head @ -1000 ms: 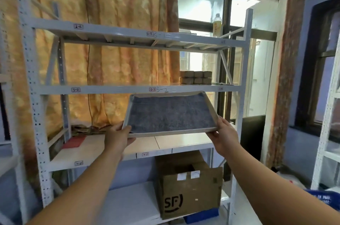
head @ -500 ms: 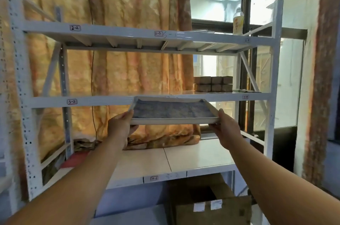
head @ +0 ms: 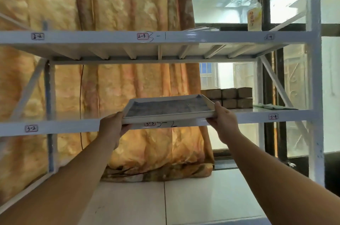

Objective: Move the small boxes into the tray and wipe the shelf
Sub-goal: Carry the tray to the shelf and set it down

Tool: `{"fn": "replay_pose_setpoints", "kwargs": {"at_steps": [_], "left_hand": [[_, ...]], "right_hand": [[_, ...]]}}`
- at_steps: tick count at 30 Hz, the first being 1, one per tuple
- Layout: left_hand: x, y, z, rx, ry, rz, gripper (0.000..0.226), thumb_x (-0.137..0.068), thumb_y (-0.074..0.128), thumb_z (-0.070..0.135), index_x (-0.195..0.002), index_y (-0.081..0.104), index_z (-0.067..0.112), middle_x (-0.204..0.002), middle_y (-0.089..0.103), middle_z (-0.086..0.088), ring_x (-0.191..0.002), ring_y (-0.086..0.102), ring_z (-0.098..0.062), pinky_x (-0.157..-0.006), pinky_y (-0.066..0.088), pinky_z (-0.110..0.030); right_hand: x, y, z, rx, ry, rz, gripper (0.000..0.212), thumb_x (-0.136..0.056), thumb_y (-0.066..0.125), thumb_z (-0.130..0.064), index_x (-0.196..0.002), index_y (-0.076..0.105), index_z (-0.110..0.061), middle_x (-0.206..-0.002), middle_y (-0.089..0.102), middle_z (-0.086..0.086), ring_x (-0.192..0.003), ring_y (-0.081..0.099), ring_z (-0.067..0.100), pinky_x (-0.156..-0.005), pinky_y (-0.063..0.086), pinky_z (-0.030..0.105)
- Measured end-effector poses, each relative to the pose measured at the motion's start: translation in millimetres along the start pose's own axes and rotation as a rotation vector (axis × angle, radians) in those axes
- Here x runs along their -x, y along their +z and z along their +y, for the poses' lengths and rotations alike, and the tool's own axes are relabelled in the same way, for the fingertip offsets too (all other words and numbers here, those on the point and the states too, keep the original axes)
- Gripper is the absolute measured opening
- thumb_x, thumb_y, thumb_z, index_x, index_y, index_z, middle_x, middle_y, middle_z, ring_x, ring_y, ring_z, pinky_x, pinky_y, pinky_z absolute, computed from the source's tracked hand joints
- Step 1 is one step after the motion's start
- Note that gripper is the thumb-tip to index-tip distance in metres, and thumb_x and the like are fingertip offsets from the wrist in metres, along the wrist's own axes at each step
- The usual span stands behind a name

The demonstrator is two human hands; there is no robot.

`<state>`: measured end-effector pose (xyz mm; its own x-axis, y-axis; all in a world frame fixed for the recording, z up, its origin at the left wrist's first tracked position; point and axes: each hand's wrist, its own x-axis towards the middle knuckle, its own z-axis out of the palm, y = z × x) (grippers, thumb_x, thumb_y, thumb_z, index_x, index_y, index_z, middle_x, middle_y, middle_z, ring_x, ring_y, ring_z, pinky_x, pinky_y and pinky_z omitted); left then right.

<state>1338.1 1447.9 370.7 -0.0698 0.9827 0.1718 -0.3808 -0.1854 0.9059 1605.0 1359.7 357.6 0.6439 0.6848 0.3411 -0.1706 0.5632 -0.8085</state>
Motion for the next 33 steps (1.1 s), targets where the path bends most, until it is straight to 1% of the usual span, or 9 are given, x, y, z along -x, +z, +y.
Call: {"fn": "replay_pose_setpoints", "kwargs": {"at_steps": [5,11,16,20,22,26,28,30,33], "left_hand": [[-50,28,-15,-0.123,0.067,0.019,0.014,-0.093,0.053,0.011,-0.103,0.057,0.003,-0.101,0.058,-0.018,-0.096,0.060,-0.033,-0.059,0.060,-0.028],[-111,47,-23,-0.412,0.210,0.006,0.022,-0.091,0.054,0.014,-0.078,0.061,-0.001,-0.089,0.061,-0.020,-0.081,0.059,-0.033,-0.071,0.054,-0.039],[-174,62,-28,-0.594,0.186,-0.070,0.030,-0.085,0.063,0.018,-0.061,0.057,0.001,-0.064,0.056,-0.016,-0.069,0.056,-0.030,-0.071,0.045,-0.039],[-212,83,-35,-0.779,0.173,-0.130,0.033,-0.083,0.063,0.011,-0.055,0.048,0.003,-0.056,0.047,-0.015,-0.051,0.046,-0.027,-0.054,0.034,-0.029],[-228,89,-41,-0.896,0.228,-0.156,0.037,-0.084,0.061,0.013,-0.053,0.044,0.004,-0.063,0.051,-0.025,-0.060,0.052,-0.037,-0.051,0.030,-0.030],[-247,99,-51,-1.060,0.333,-0.190,0.037,-0.084,0.062,0.019,-0.096,0.065,-0.015,-0.104,0.061,-0.036,-0.099,0.060,-0.045,-0.071,0.048,-0.046],[-252,102,-55,-1.121,0.343,-0.163,0.044,-0.086,0.060,0.019,-0.108,0.057,-0.019,-0.111,0.057,-0.036,-0.106,0.057,-0.045,-0.062,0.044,-0.045],[-257,105,-57,-1.167,0.322,-0.138,0.046,-0.087,0.058,0.020,-0.113,0.055,-0.018,-0.111,0.059,-0.033,-0.105,0.058,-0.043,-0.054,0.040,-0.040],[-264,105,-59,-1.230,0.313,-0.190,0.042,-0.088,0.056,0.024,-0.111,0.062,-0.011,-0.084,0.064,-0.023,-0.076,0.060,-0.034,-0.053,0.039,-0.035]], "right_hand": [[-57,-1,14,0.291,-0.087,-0.036,0.026,-0.094,0.051,-0.033,-0.080,0.065,-0.017,-0.089,0.059,0.013,-0.083,0.058,0.023,-0.074,0.055,0.035],[-124,10,36,0.651,-0.107,0.019,0.035,-0.093,0.044,-0.034,-0.072,0.064,-0.014,-0.070,0.059,0.008,-0.083,0.065,0.038,-0.084,0.053,0.050],[-186,20,45,0.957,-0.116,0.039,0.051,-0.091,0.044,-0.040,-0.104,0.063,0.005,-0.099,0.067,0.025,-0.090,0.065,0.037,-0.075,0.050,0.038],[-217,29,50,1.091,-0.107,0.051,0.046,-0.092,0.046,-0.037,-0.101,0.062,0.005,-0.087,0.059,0.018,-0.078,0.053,0.027,-0.067,0.039,0.030],[-227,33,56,1.208,-0.094,0.053,0.034,-0.094,0.046,-0.031,-0.093,0.061,0.000,-0.075,0.053,0.009,-0.075,0.052,0.024,-0.064,0.040,0.028],[-243,33,72,1.297,-0.117,0.082,0.035,-0.092,0.047,-0.023,-0.110,0.059,0.005,-0.103,0.065,0.020,-0.092,0.061,0.032,-0.072,0.047,0.032],[-246,34,76,1.339,-0.129,0.096,0.034,-0.088,0.051,-0.025,-0.105,0.063,0.003,-0.100,0.065,0.019,-0.092,0.062,0.031,-0.077,0.049,0.034],[-250,34,77,1.400,-0.132,0.091,0.037,-0.086,0.055,-0.030,-0.100,0.064,0.003,-0.091,0.063,0.015,-0.084,0.060,0.027,-0.071,0.049,0.033],[-254,35,79,1.507,-0.125,0.079,0.041,-0.084,0.056,-0.042,-0.096,0.065,-0.004,-0.089,0.063,0.010,-0.082,0.061,0.025,-0.070,0.050,0.032]]}}
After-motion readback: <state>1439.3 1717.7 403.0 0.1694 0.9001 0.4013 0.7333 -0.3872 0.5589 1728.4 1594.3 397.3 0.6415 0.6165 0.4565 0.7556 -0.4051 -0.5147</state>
